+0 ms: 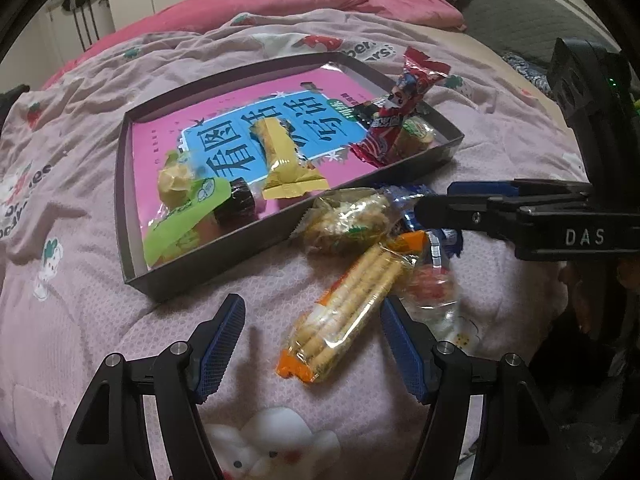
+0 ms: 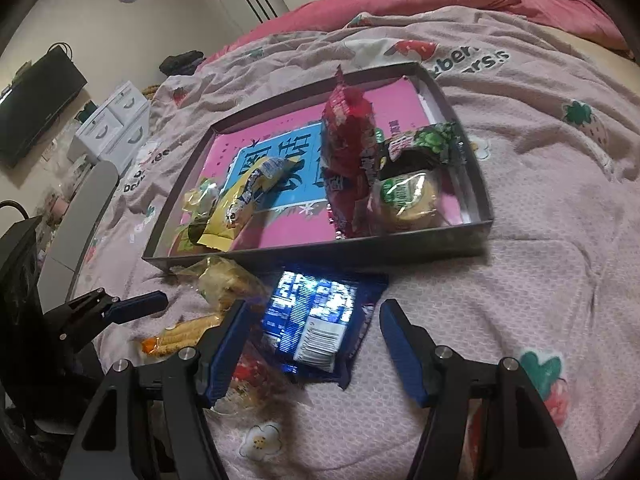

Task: Organize snacks
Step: 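Grasp the orange-capped stick-biscuit bag with left while right grasps the blue biscuit pack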

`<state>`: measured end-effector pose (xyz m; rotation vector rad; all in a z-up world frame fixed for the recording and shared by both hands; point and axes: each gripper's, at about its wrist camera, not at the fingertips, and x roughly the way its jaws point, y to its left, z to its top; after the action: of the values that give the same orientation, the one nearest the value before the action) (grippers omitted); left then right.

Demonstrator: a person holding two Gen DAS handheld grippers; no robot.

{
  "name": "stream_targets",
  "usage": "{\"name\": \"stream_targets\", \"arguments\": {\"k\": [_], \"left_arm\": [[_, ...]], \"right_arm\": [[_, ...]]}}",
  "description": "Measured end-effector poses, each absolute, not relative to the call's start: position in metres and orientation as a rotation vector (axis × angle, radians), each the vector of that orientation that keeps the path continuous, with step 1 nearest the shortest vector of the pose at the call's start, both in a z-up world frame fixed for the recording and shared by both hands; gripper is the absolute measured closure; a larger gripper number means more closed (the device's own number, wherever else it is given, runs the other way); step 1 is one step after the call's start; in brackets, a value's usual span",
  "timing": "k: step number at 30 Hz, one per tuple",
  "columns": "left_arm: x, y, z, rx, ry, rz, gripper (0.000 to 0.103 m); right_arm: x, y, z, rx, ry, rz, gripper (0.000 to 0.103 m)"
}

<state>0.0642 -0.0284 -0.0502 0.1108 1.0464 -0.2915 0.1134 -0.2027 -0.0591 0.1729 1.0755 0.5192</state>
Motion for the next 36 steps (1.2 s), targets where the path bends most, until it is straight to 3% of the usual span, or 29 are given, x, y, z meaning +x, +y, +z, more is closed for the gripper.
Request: {"name": "stream_targets", "arguments": {"k": [36], "left_arm": [[0.090, -0.029, -0.064, 0.006, 1.079, -0.343, 0.031]], "right_arm": [[0.132, -0.182, -0.080, -0.071, 1.122, 0.466, 0.039]]}}
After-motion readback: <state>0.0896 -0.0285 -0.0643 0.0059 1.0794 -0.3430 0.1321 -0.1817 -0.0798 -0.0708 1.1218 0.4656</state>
